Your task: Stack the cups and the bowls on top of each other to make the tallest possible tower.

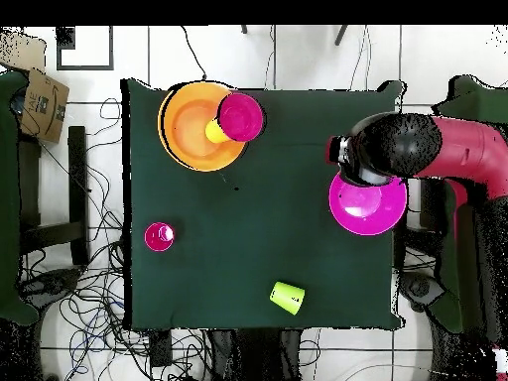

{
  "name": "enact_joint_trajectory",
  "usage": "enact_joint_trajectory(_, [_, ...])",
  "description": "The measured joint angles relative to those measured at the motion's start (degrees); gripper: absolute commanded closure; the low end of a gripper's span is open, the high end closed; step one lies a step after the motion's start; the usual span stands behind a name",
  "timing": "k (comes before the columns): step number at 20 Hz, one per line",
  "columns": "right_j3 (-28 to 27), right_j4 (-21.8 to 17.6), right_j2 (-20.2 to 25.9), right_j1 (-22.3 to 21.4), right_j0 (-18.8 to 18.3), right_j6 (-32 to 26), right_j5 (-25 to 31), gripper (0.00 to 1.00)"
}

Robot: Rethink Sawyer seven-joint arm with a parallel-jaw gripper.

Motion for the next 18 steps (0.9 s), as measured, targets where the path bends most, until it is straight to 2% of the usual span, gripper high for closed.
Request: enact_joint_trajectory(18, [1.2, 0.0, 0.0, 2.3, -3.2, 0.0, -1.8, 0.0])
